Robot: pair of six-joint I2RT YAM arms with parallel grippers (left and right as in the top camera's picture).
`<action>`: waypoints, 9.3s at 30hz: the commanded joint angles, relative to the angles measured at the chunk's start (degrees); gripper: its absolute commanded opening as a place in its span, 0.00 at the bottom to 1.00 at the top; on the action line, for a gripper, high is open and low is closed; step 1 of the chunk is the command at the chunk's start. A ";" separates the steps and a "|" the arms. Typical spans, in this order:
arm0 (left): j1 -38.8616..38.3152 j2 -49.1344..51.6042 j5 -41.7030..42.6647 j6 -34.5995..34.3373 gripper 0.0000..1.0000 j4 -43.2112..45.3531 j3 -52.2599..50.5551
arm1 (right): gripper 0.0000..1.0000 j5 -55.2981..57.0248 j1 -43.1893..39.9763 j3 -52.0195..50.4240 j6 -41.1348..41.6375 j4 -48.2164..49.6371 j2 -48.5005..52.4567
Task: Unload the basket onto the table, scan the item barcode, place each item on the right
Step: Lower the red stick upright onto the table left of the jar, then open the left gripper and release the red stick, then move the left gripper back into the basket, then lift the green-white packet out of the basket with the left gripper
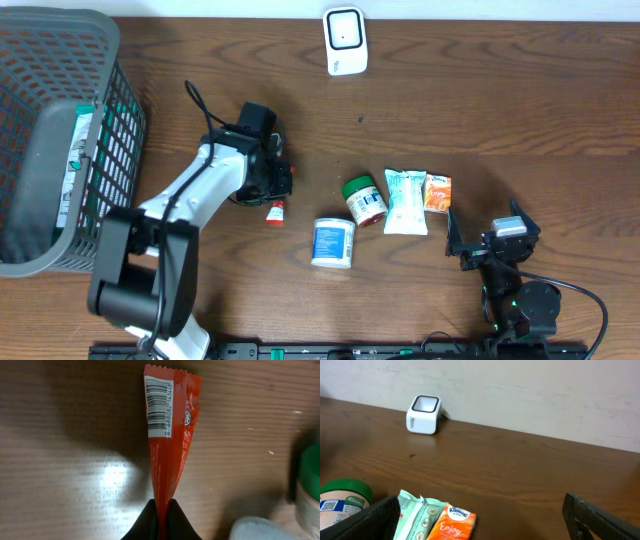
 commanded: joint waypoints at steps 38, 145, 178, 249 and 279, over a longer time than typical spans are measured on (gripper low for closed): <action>0.35 -0.37 -1.22 2.49 0.08 1.44 -4.81 | 0.99 -0.24 0.31 -0.04 0.81 -0.17 -0.13; -4.72 -8.94 -11.78 -1.07 0.11 14.69 -4.28 | 0.99 -0.24 0.31 -0.04 0.81 -0.17 -0.13; 55.04 2.08 -18.64 13.86 0.81 -18.97 42.95 | 0.99 -0.24 0.31 -0.04 0.81 -0.17 -0.13; 58.80 -3.61 9.53 13.88 0.07 -20.63 50.95 | 0.99 -0.24 0.31 -0.04 0.81 -0.17 -0.13; 25.38 -26.21 13.99 14.10 0.07 -34.86 21.90 | 0.99 -0.24 0.31 -0.04 0.81 -0.17 -0.13</action>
